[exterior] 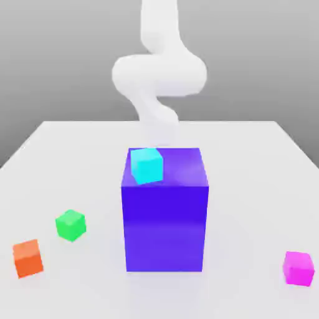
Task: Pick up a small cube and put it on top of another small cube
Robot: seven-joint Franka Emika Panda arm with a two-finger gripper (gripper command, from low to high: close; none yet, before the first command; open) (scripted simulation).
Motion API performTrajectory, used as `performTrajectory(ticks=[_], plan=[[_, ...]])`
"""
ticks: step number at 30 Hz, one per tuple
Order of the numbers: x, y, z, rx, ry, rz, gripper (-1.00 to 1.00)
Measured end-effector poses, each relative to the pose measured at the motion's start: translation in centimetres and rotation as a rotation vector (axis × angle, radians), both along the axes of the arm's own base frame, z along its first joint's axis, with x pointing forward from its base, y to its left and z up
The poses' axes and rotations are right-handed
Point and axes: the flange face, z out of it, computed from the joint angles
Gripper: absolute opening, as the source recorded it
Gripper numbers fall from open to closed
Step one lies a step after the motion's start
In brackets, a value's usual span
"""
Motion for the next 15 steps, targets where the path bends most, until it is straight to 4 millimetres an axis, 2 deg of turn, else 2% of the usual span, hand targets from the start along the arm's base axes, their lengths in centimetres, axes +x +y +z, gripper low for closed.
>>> performTrajectory(ticks=[3,7,11,15], plan=[[3.5,3.0,-4.7,-0.052,0.080,0.135,0.00],[6.8,7.5,-11.4,-0.122,0.176,0.310,0.00],[8.6,12.2,-18.4,-0.193,0.267,0.489,0.00],[8.8,16.8,-25.9,-0.268,0.354,0.668,0.00]])
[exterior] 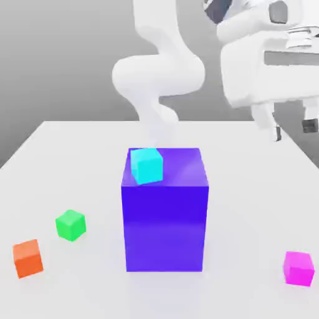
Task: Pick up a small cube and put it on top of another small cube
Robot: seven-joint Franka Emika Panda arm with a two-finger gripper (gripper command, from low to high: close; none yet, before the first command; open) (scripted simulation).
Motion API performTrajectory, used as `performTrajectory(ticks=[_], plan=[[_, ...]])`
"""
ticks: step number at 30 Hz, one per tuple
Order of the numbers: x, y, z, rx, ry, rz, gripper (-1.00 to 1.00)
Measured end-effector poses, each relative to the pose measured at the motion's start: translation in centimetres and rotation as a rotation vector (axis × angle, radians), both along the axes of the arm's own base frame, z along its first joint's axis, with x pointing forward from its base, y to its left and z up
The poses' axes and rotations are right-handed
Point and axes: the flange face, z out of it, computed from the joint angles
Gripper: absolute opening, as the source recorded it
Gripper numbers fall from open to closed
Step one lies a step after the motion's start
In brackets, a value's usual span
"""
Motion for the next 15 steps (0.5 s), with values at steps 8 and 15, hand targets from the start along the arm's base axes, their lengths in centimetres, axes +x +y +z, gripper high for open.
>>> performTrajectory(ticks=[8,15], plan=[[-4.1,8.1,-15.1,-0.147,0.162,0.379,0.00],[-7.4,10.4,-26.3,-0.221,0.241,0.559,0.00]])
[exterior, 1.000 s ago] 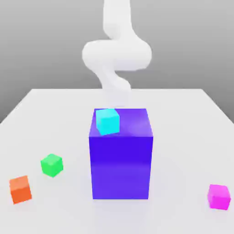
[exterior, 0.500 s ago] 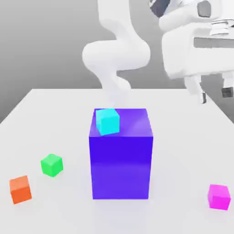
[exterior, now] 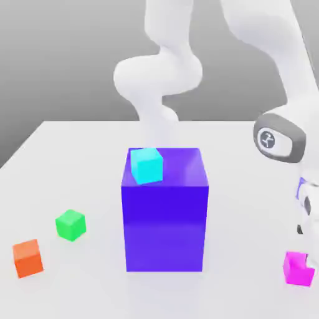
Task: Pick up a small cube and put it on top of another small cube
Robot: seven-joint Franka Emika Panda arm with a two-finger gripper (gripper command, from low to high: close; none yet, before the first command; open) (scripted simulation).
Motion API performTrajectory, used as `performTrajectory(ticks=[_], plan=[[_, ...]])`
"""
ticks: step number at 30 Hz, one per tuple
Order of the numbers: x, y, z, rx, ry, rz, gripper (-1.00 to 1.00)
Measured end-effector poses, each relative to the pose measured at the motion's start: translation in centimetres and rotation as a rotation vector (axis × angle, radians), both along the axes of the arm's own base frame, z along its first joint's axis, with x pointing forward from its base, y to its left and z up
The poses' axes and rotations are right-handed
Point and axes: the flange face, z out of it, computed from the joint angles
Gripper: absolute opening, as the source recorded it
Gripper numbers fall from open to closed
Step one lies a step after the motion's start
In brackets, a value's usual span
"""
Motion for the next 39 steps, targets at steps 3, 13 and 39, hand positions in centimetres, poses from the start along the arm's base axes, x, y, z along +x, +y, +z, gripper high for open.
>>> performTrajectory(ticks=[3,13,39], plan=[[-0.1,0.0,-2.3,-0.001,0.001,0.002,-1.00],[-0.1,0.0,2.0,-0.002,0.002,0.003,-1.00],[-10.3,-51.6,11.5,-0.003,-0.073,-1.039,-1.00]])
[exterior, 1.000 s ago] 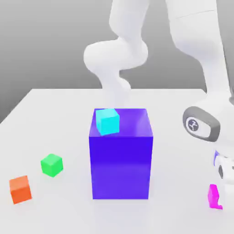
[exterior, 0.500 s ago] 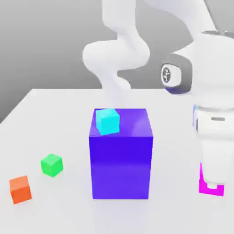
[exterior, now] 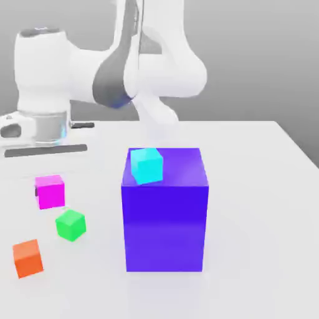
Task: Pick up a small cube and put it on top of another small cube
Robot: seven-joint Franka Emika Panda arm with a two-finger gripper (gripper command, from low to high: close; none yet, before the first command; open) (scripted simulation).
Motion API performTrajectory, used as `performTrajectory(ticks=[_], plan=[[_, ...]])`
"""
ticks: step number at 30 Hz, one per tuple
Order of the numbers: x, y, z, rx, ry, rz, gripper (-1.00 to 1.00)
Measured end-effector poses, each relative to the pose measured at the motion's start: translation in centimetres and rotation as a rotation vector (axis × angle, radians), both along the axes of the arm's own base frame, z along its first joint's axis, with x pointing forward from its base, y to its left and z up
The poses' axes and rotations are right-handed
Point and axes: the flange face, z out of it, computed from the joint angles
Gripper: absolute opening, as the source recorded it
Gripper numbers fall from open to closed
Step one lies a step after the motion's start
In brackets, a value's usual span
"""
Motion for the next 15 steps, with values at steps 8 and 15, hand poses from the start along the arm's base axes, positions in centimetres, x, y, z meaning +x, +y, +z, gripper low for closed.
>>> performTrajectory(ticks=[8,15], plan=[[-3.1,0.9,-4.6,0.108,0.055,-0.059,-1.00],[-2.9,1.1,-7.1,0.125,0.050,-0.060,-1.00]])
